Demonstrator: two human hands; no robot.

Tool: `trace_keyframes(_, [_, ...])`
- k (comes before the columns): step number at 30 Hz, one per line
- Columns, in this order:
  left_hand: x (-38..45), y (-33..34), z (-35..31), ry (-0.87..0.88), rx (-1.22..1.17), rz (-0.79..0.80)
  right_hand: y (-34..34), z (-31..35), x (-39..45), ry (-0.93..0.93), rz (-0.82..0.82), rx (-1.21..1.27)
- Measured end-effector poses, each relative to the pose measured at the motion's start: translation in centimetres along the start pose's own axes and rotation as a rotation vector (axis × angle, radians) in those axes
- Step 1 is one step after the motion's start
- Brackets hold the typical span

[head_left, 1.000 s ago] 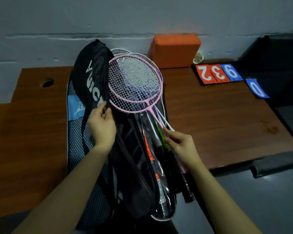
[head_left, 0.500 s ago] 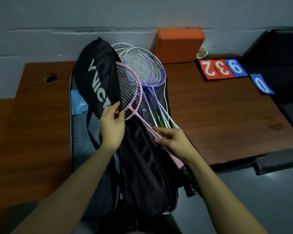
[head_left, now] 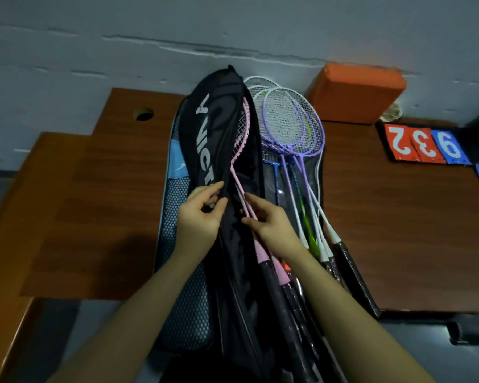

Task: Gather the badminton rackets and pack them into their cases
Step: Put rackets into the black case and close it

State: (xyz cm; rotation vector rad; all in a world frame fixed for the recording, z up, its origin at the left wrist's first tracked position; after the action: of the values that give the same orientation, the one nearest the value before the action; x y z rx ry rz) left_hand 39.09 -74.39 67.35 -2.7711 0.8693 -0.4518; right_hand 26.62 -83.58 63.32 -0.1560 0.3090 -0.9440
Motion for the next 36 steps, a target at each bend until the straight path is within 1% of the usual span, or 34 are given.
trace_keyframes(2, [0.3, -1.1, 0.2, -0.004, -0.017, -0.015, 1.2, 0.6, 1.0, -0.046, 0.013, -0.029])
trace_keyframes(4, [0.9, -2.0, 0.5, -0.014, -0.022, -0.024, 2.2, 0.8, 2.0, -0.104, 0.015, -0.122])
trace_keyframes(5, [1.3, -2.4, 0.7, -0.023, -0.03, -0.029, 2.6, 0.8, 2.6, -0.15, 0.001, -0.216])
trace_keyframes(8, [2.4, -3.3, 1.3, -0.039, -0.06, -0.042, 3.2, 0.9, 3.7, -0.309, -0.084, -0.613])
trace_keyframes(9, [2.7, -3.4, 1.5, -0.036, -0.067, -0.038, 3.5, 0.8, 3.8, -0.342, -0.105, -0.694])
trace_keyframes(11, [3.0, -3.1, 1.8, -0.029, -0.078, -0.015, 4.0, 0.1, 3.9, -0.352, -0.106, -0.793])
trace_keyframes(14, [2.6, -2.0, 2.9, -0.041, -0.073, 0.014, 4.1, -1.9, 3.9, -0.313, -0.073, -0.9])
trace_keyframes(16, [2.3, -1.5, 4.0, -0.082, -0.041, 0.012, 3.6, -2.4, 3.2, -0.318, -0.064, -0.943])
trace_keyframes(18, [2.0, -1.0, 4.8, -0.082, 0.004, 0.019, 2.7, -2.6, 2.0, -0.327, -0.091, -0.957])
trace_keyframes(21, [1.4, -0.1, 4.6, 0.029, 0.152, 0.081, 1.4, -3.1, -0.9, -0.355, -0.113, -0.938])
trace_keyframes(24, [-0.2, 0.6, 4.6, 0.136, 0.332, 0.194, 0.8, -3.8, -4.5, -0.432, -0.058, -0.926])
trace_keyframes(26, [-2.4, 0.6, 4.6, 0.242, 0.467, 0.26, 0.0, -4.6, -6.4, -0.42, -0.024, -0.9])
trace_keyframes(28, [-5.4, 0.2, 4.5, 0.3, 0.543, 0.27, -0.9, -5.3, -8.0, -0.382, -0.037, -0.857])
trace_keyframes(30, [-8.3, -0.5, 4.6, 0.292, 0.555, 0.228, -1.4, -5.8, -9.5, -0.388, -0.026, -0.845])
trace_keyframes(32, [-10.9, -1.1, 4.6, 0.263, 0.558, 0.192, -1.3, -6.1, -11.3, -0.453, 0.029, -0.866])
trace_keyframes(34, [-13.3, -1.7, 4.6, 0.222, 0.612, 0.189, -1.2, -6.6, -13.1, -0.502, 0.098, -0.874])
trace_keyframes(36, [-15.6, -2.4, 4.9, 0.141, 0.698, 0.203, -1.0, -7.2, -14.6, -0.525, 0.143, -0.879])
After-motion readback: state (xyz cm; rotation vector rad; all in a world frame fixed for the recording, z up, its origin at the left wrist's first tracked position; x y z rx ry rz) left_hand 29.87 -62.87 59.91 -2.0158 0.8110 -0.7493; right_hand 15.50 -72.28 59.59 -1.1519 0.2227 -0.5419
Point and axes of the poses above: each hand's wrist, its own x-axis towards the middle knuckle, its own y-axis out of the palm, z = x × y, the point moved 6 cm from there along x, towards the middle knuckle, and after that the axes turned 10 degrees about -z, right-handed, at the moved point
